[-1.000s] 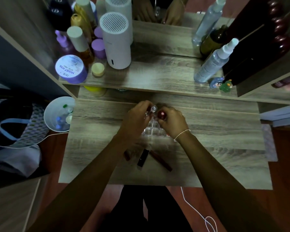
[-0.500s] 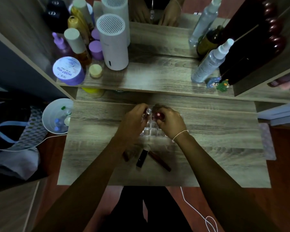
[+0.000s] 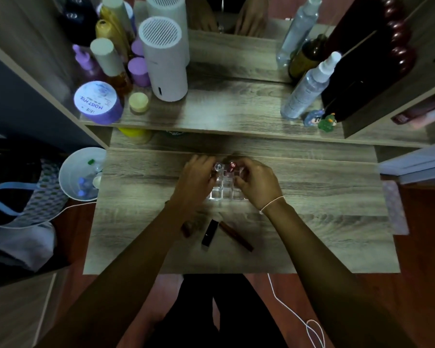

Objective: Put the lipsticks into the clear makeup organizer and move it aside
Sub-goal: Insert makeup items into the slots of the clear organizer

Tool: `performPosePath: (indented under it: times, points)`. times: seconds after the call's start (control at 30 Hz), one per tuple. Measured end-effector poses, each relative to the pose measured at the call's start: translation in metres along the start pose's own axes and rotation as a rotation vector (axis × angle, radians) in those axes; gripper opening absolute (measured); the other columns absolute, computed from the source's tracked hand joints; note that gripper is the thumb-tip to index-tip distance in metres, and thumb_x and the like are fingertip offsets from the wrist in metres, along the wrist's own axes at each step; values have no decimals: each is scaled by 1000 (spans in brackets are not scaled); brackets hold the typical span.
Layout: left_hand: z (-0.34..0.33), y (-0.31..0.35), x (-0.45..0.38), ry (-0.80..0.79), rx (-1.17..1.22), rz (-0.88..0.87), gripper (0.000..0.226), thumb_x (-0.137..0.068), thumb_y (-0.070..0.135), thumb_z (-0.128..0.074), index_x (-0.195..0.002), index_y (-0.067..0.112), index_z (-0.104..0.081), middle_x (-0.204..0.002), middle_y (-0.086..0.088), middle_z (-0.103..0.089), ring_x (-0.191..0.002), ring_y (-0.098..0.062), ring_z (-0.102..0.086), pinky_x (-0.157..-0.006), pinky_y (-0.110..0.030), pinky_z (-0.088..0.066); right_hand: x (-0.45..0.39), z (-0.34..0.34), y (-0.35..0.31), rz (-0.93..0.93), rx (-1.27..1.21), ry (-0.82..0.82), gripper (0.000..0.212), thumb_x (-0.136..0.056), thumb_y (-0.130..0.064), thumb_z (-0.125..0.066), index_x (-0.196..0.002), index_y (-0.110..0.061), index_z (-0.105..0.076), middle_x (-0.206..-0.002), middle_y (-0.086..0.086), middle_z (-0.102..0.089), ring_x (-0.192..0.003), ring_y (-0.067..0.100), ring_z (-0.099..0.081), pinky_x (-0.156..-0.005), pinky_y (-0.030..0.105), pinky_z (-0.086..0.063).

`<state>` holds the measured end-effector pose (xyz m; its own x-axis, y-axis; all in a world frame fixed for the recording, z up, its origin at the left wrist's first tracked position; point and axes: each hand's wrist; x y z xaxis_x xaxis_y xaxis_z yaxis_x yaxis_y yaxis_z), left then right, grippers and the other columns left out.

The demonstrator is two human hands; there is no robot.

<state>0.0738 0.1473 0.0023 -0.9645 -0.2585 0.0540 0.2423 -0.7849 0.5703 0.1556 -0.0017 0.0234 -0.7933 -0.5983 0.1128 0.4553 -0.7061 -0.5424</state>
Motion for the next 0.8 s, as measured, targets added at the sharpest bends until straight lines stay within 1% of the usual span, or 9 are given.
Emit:
performPosePath:
  times: [0.13, 0.27, 0.4, 0.53, 0.63, 0.73, 0.8]
  points:
    - [2, 1, 1, 16, -9, -6, 30, -89, 15, -59, -117, 8, -57, -120, -11, -62, -114, -27, -51, -97, -41, -42, 4, 4, 1, -3, 12, 9, 31, -81, -18, -67, -111, -17, -63, -93, 6, -68, -84, 23, -62, -73, 32, -49]
    - [7, 2, 1, 31, -11, -18, 27, -88, 13, -59, -114, 7, -59, -116, -13, -63, -109, -30, -52, -93, -44, -43, 9, 4, 0, 11, 8, 26, 27, -81, -17, -67, -108, -17, -62, -87, 4, -67, -79, 20, -61, -67, 25, -41]
    - [9, 4, 5, 54, 18, 0, 37, -87, 14, -60, -123, 7, -55, -121, -13, -61, -114, -31, -51, -96, -43, -42, 15, 4, 0, 20, 19, 41, 27, -81, -17, -66, -108, -18, -64, -89, 4, -67, -80, 19, -60, -68, 23, -37]
    - [9, 6, 16, 99, 46, 44, 48, -86, 18, -64, -131, 9, -49, -127, -12, -58, -118, -28, -49, -99, -43, -42, 28, 5, -1, 37, -9, 70, 28, -83, -18, -63, -111, -17, -64, -91, 5, -67, -82, 21, -62, -69, 26, -43]
    - [8, 4, 30, 117, 57, 66, 53, -86, 22, -64, -134, 10, -46, -133, -13, -53, -122, -29, -47, -101, -44, -42, 44, 2, 0, 42, -23, 68, 23, -85, -20, -62, -107, -19, -64, -88, 2, -64, -80, 19, -61, -65, 27, -47]
    - [4, 3, 50, 170, 40, 91, 48, -85, 18, -64, -131, 8, -49, -129, -16, -56, -117, -32, -51, -97, -41, -44, 62, -4, 3, 25, -69, 47, 23, -85, -21, -63, -108, -21, -64, -85, 2, -67, -75, 18, -63, -65, 28, -51]
    - [0, 4, 68, 209, 32, 127, 46, -83, 15, -65, -127, 8, -53, -125, -17, -57, -112, -34, -53, -92, -43, -45, 76, -8, 6, 10, -103, 31, 21, -84, -20, -64, -105, -21, -65, -84, 3, -68, -71, 16, -61, -63, 30, -52]
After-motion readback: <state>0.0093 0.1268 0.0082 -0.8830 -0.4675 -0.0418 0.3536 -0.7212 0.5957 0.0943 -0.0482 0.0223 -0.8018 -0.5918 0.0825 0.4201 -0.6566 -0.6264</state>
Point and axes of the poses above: each hand's wrist, its own x-axis away from the middle knuckle, its own z-axis out of the back of the hand, y = z × x
